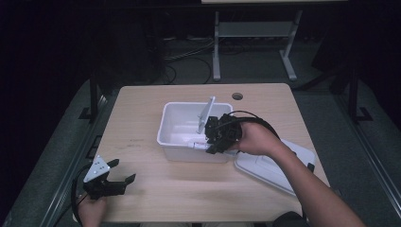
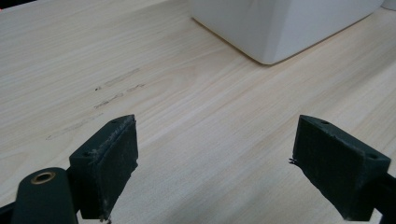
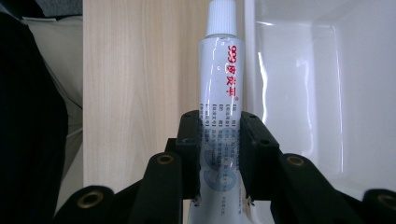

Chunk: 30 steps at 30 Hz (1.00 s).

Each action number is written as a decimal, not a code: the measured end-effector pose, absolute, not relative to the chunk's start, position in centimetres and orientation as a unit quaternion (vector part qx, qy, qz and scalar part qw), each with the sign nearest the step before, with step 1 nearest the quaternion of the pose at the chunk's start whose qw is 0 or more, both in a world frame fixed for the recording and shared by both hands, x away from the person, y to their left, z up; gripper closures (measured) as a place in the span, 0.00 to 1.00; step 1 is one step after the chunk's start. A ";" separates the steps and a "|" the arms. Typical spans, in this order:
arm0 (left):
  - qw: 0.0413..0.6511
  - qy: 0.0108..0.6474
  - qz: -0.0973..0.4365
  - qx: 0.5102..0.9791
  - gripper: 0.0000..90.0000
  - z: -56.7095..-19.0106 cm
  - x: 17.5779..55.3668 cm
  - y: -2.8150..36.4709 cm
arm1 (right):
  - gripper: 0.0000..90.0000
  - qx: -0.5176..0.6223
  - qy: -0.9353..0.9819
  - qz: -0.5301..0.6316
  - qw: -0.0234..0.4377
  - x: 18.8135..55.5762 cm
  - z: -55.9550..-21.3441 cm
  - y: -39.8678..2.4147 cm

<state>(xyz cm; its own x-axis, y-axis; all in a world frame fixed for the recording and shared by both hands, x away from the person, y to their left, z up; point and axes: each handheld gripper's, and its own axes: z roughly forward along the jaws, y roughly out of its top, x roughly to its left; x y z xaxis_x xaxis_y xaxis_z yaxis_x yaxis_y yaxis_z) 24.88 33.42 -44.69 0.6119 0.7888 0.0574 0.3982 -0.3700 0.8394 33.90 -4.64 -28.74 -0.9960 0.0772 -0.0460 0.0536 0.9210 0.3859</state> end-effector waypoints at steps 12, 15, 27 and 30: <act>0.419 0.374 0.233 0.794 0.15 -44.7 24.9 33.5 | 0.79 0.036 0.982 0.181 0.035 36.2 -27.8 -3.3; 0.419 0.374 0.233 0.794 0.15 -44.7 24.9 33.5 | 0.79 0.038 0.982 0.181 0.034 36.8 -27.7 -3.0; 0.416 0.371 0.233 0.797 0.15 -44.7 24.9 33.3 | 0.79 0.048 0.982 0.178 0.028 38.8 -28.9 -2.4; 0.417 0.372 0.232 0.796 0.15 -44.7 24.9 33.4 | 0.79 0.051 0.983 0.176 0.024 39.3 -29.4 -2.2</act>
